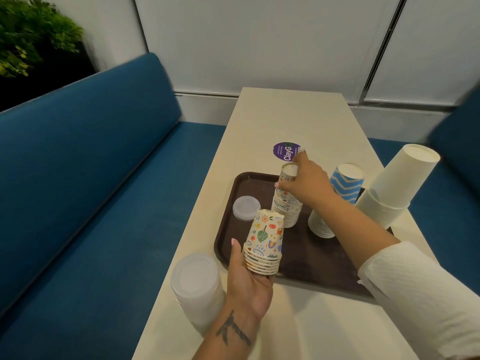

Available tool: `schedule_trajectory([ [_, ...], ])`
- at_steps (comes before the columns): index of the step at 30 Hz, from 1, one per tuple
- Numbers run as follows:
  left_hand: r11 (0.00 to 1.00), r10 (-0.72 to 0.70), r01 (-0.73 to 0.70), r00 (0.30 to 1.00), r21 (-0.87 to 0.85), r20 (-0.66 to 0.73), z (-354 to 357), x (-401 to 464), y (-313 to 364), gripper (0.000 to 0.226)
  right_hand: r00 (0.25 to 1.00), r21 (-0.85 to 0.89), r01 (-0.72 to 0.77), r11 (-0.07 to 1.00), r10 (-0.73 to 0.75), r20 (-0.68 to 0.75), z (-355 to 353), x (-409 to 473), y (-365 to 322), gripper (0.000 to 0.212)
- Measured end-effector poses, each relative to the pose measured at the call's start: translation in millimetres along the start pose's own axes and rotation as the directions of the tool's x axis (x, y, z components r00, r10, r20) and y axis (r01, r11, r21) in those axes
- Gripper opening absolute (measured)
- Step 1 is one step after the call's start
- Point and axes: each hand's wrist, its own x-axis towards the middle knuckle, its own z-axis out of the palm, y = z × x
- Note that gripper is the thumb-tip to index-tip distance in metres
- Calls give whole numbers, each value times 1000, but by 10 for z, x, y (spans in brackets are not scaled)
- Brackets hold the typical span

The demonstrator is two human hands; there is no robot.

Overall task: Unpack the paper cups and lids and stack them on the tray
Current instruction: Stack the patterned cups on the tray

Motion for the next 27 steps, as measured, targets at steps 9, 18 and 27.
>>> schedule_trajectory([
  [9,1000,-11,11,1000,8,0,59,-71,4,64,959,59,269,961,-261,-113,-253,-268,-220,55],
  [18,1000,14,-14,1000,11,7,140,-195,-36,59,864,147,105,984,-163,476,-420,-601,-257,47],
  [27,1000,14,-14,1000,15,28,118,-240,-69,51,897,286,3,958,-129,423,-439,-557,-203,48],
])
